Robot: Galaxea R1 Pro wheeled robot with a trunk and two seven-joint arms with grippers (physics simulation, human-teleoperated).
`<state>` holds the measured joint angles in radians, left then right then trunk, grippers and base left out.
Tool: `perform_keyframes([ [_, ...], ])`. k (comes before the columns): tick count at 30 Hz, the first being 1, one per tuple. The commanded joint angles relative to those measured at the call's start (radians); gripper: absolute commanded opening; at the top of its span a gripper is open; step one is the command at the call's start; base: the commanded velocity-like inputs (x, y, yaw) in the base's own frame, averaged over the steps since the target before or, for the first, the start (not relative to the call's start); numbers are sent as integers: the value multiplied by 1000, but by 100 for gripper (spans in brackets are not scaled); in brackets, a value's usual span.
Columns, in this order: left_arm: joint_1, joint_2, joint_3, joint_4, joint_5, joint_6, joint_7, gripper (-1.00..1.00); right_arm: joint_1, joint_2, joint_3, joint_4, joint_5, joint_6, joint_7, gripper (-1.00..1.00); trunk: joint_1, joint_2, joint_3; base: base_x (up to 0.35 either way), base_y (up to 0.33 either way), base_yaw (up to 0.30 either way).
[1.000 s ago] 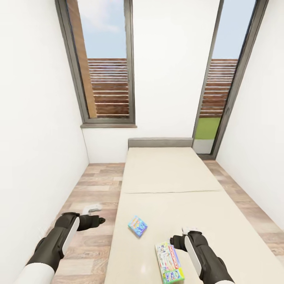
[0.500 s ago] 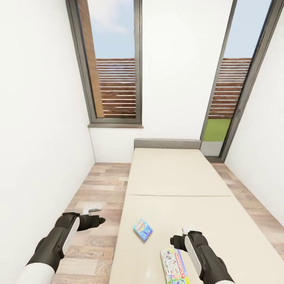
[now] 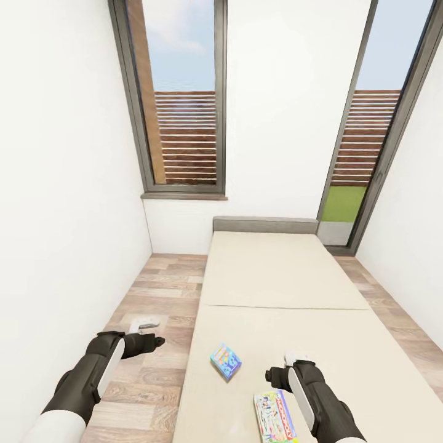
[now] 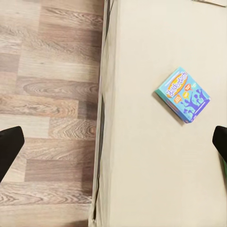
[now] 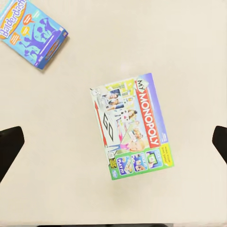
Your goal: Put all the toys in the child's room - the three board games (two on the bed and one on the table), the two jigsaw puzzles on the table, and the tennis ball on the table - inside the toy box on the table in the child's room.
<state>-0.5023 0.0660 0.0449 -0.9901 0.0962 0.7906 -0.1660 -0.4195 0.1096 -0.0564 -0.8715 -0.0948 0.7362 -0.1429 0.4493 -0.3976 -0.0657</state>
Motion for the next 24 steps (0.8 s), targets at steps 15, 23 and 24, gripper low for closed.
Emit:
perform_keyframes([
  [15,-1,0,1,-1,10,6,2,100,-1,1,-3,-1,-11,3,-7,100,1,-2,-2,0,0,-1],
  [23,0,0,0,-1,8,5,2,100,-1,0,-3,-1,-11,3,-7,100,1,-2,-2,0,0,-110],
  [24,0,0,0,-1,8,5,2,100,-1,0,-3,-1,-11,3,-7,100,1,-2,-2,0,0,-59],
])
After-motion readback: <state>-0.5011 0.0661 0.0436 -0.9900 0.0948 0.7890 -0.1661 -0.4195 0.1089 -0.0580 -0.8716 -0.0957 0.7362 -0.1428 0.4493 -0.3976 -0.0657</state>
